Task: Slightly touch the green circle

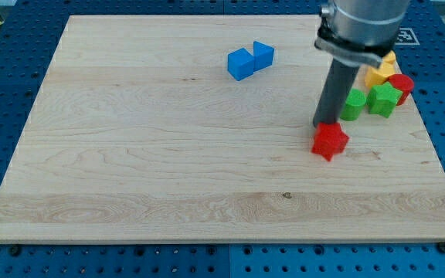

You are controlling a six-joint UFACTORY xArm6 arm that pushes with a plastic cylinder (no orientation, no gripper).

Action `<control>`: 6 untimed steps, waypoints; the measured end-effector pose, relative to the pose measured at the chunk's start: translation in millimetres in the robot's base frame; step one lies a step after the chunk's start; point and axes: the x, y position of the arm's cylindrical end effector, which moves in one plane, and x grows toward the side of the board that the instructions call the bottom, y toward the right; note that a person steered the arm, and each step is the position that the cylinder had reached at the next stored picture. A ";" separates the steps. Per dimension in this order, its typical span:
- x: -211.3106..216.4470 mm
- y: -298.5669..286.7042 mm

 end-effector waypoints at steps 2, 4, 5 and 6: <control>-7.2 12.6; -76.7 0.2; -98.2 18.4; -85.6 22.1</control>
